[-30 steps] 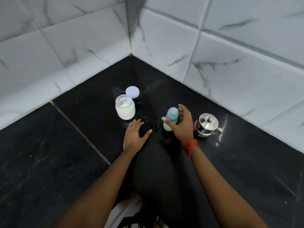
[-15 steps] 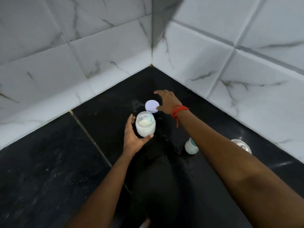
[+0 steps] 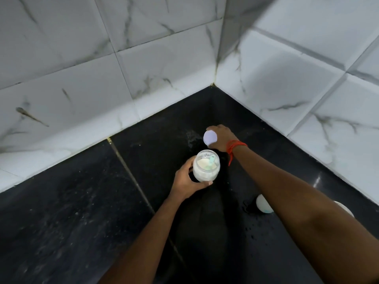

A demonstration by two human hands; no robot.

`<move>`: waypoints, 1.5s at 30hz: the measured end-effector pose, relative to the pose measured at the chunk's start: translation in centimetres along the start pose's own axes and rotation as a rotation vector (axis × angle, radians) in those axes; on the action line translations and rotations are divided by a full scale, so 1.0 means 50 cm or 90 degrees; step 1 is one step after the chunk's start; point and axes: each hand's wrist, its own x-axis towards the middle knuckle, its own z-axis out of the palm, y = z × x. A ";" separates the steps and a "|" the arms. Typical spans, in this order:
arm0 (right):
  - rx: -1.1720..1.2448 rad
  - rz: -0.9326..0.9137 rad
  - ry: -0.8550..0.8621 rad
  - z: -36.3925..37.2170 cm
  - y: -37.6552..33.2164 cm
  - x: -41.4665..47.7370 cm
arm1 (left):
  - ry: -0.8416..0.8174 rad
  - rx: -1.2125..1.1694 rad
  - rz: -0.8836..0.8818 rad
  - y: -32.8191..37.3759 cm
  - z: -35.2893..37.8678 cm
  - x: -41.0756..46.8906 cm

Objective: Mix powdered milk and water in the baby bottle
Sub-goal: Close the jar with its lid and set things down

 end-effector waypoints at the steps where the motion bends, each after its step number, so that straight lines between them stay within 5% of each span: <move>1: 0.060 -0.011 0.032 -0.022 -0.010 -0.011 | 0.003 0.001 -0.004 0.000 0.000 0.000; 5: 0.236 -0.137 0.023 -0.113 -0.065 -0.103 | 0.005 -0.004 -0.026 -0.003 0.000 0.004; 10: 0.026 -0.270 -0.129 -0.116 -0.096 -0.213 | -0.024 -0.021 -0.083 -0.014 -0.005 0.013; 28: -0.096 -0.144 -0.114 -0.047 -0.117 -0.240 | -0.053 -0.010 -0.103 0.002 -0.013 0.012; 45: -0.245 -0.169 -0.092 -0.053 -0.174 -0.237 | -0.024 -0.006 -0.107 0.010 -0.007 -0.003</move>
